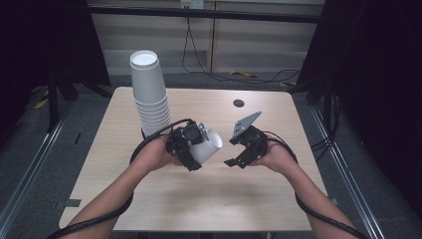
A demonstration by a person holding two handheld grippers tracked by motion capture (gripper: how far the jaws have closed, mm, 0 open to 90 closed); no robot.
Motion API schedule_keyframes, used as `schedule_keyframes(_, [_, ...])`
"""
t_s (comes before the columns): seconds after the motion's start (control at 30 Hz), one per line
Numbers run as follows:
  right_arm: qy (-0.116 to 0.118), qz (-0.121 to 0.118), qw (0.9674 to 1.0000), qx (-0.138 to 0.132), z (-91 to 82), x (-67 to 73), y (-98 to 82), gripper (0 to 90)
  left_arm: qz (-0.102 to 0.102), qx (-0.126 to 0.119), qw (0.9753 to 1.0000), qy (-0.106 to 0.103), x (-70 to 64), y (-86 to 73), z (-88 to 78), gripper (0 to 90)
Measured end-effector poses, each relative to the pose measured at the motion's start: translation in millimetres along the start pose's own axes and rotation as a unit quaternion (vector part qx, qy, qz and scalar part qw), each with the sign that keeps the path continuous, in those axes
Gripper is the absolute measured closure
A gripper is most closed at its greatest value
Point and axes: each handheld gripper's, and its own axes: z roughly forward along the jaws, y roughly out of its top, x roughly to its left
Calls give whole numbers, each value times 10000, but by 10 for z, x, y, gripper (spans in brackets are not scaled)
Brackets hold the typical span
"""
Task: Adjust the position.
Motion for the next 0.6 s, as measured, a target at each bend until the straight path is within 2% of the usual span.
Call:
schedule_keyframes(0.23, [123, -235, 9996, 114, -50, 18, 72, 180, 84, 47, 10000, -2, -22, 21, 37, 172])
schedule_keyframes(0.47, [270, -263, 9993, 88, -97, 11, 114, 180, 235, 112, 9997, -44, -65, 57, 95, 171])
schedule_keyframes(0.6, [377, -306, 9988, 48, -121, 19, 136, 180, 194, 126, 9997, -76, -76, 71, 109, 171])
